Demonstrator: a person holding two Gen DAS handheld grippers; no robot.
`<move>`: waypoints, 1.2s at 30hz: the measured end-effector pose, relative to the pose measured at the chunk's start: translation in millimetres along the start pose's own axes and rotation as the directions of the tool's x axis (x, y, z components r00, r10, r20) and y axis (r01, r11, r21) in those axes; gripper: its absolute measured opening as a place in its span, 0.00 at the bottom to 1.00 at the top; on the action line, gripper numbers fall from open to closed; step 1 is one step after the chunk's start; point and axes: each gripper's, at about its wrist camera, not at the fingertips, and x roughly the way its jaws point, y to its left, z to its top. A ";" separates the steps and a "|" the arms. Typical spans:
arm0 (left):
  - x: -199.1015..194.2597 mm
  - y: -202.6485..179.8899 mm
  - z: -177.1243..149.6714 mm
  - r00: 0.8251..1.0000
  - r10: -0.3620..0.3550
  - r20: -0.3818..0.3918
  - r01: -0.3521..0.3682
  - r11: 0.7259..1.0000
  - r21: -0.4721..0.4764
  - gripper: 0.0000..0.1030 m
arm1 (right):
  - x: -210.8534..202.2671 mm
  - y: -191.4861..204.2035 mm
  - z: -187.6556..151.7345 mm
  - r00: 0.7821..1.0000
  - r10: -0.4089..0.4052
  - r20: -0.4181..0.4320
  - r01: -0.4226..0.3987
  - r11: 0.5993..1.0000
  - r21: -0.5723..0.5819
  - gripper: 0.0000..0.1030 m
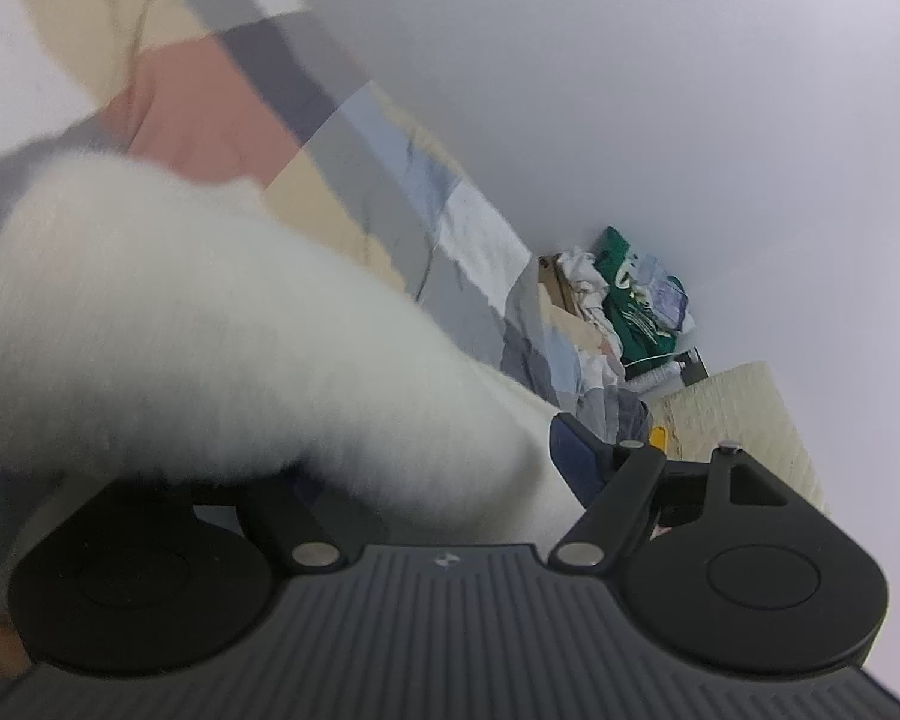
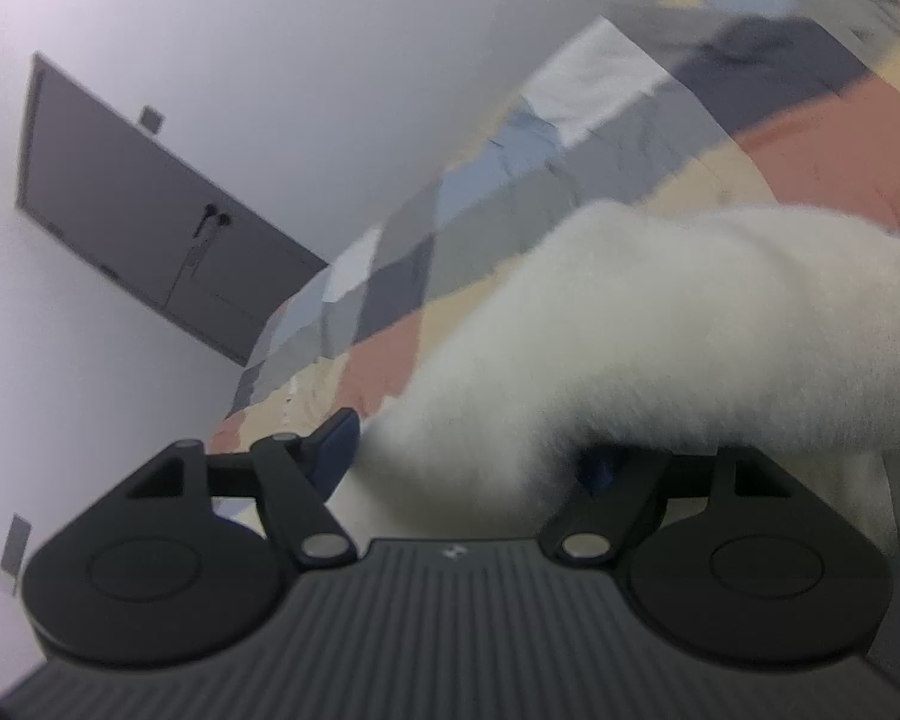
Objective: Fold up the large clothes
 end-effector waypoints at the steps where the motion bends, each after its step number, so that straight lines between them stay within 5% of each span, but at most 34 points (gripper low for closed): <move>1: 1.9 -2.3 4.6 1.000 0.000 0.001 0.000 1.000 0.014 0.76 | 2.3 2.7 4.3 1.000 0.008 0.003 -0.007 1.000 -0.014 0.74; 12: 58.6 1.0 78.3 1.000 0.028 -0.002 -0.027 0.993 0.116 0.76 | 68.5 13.0 59.9 1.000 0.019 -0.019 -0.021 0.992 -0.121 0.74; 18: 113.1 20.0 107.2 0.979 0.206 -0.010 -0.199 0.956 0.217 0.76 | 131.5 2.5 76.2 0.994 -0.070 -0.085 0.051 0.976 -0.211 0.71; 22: 143.7 36.9 118.6 0.964 0.264 0.001 -0.256 0.932 0.258 0.75 | 173.6 -15.3 78.2 0.981 -0.128 -0.143 0.090 0.965 -0.248 0.71; 30: 169.9 47.7 130.2 0.959 0.283 0.024 -0.276 0.909 0.313 0.75 | 207.3 -23.0 81.2 0.978 -0.145 -0.147 0.086 0.935 -0.345 0.71; 36: 151.2 39.6 133.9 0.960 0.271 0.073 -0.280 0.910 0.305 0.75 | 198.6 -17.2 96.0 0.985 -0.116 -0.124 0.060 0.920 -0.387 0.71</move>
